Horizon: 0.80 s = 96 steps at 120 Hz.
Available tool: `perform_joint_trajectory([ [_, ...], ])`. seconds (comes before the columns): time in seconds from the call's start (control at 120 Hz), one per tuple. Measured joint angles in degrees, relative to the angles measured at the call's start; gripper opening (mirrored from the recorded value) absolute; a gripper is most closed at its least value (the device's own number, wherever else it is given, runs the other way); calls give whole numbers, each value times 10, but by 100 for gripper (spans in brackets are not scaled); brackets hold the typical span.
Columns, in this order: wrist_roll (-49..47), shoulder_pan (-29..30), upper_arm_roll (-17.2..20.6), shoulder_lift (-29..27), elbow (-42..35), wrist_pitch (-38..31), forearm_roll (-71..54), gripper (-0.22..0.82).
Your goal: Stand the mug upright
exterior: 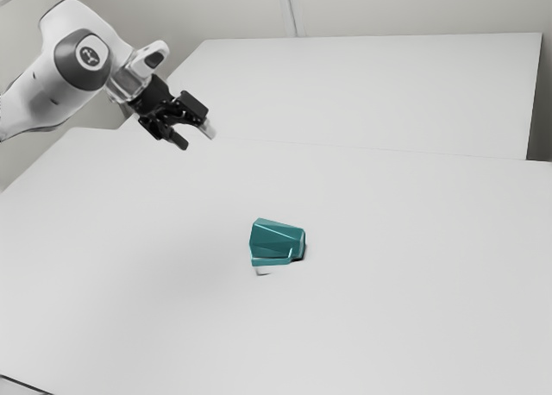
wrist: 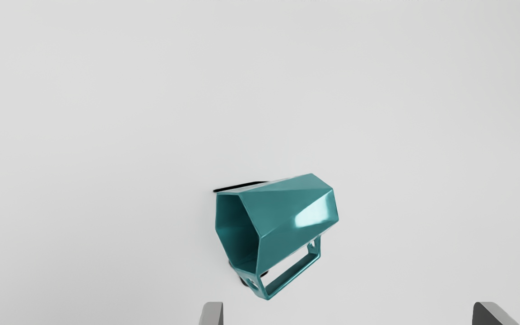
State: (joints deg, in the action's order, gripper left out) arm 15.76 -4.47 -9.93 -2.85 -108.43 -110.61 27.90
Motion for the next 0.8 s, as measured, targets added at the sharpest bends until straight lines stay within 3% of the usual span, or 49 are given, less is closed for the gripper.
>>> perform_joint_trajectory([
  [0.233,90,-19,-3,2,-82,-76,108,60],
  [0.492,180,-11,-3,29,-121,-127,176,60],
  [0.8,256,0,-3,54,-165,-140,275,60],
])
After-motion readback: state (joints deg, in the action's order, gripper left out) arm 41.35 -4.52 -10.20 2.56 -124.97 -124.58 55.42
